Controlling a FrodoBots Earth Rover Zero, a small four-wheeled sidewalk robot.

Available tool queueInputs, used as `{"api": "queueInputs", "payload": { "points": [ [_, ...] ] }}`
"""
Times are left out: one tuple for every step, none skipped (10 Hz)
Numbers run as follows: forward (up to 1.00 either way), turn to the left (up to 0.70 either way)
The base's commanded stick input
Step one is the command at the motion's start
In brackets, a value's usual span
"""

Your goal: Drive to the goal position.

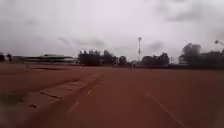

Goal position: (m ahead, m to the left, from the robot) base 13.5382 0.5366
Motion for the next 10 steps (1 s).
{"api": "queueInputs", "payload": {
  "points": [
    [0.5, 0.0],
    [0.5, 0.0],
    [0.5, 0.0],
    [0.5, 0.0],
    [0.5, 0.0],
    [0.5, 0.0],
    [0.5, 0.0],
    [0.5, 0.0],
    [0.5, 0.0],
    [0.5, 0.0]
  ]
}}
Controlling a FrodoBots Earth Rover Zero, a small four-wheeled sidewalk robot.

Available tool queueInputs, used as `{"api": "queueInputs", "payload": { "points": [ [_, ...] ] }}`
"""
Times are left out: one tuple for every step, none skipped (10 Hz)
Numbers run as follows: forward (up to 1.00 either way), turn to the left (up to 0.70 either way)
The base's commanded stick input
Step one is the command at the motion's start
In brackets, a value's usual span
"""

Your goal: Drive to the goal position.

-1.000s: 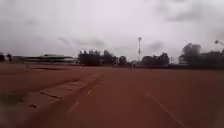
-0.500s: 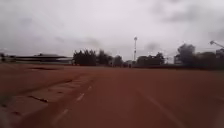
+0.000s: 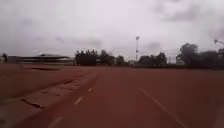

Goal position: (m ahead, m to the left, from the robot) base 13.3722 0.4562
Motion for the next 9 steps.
{"api": "queueInputs", "payload": {
  "points": [
    [0.5, 0.0],
    [0.5, 0.0],
    [0.5, 0.0],
    [0.5, 0.0],
    [0.5, 0.0],
    [0.5, 0.0],
    [0.5, 0.0],
    [0.5, 0.0],
    [0.5, 0.0]
  ]
}}
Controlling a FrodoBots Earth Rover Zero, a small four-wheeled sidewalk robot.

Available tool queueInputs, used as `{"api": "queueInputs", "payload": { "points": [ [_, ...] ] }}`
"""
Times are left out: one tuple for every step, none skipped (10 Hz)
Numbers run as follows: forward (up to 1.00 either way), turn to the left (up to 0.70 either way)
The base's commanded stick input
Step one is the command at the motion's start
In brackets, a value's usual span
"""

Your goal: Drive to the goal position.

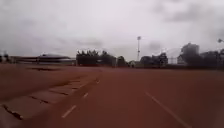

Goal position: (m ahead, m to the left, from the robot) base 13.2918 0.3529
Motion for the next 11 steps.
{"api": "queueInputs", "payload": {
  "points": [
    [0.5, 0.0],
    [0.5, 0.0],
    [0.5, 0.0],
    [0.5, 0.0],
    [0.5, 0.0],
    [0.5, 0.0],
    [0.5, 0.0],
    [0.5, 0.0],
    [0.5, 0.0],
    [0.5, 0.0],
    [0.5, -0.09]
  ]
}}
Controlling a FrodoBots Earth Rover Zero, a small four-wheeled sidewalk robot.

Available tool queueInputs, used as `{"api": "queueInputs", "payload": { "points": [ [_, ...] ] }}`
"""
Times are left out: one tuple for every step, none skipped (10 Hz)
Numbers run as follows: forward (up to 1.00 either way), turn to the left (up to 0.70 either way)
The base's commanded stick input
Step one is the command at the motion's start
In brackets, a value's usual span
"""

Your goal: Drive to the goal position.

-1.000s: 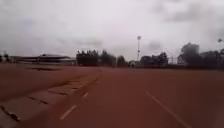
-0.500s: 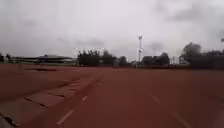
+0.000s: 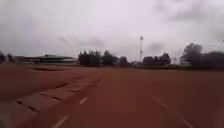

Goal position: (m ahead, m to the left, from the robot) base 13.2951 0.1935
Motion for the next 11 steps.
{"api": "queueInputs", "payload": {
  "points": [
    [0.5, -0.35],
    [0.5, -0.47],
    [0.5, -0.44],
    [0.5, -0.28],
    [0.5, -0.04],
    [0.5, 0.0],
    [0.5, 0.0],
    [0.5, 0.0],
    [0.5, 0.0],
    [0.5, 0.0],
    [0.5, 0.0]
  ]
}}
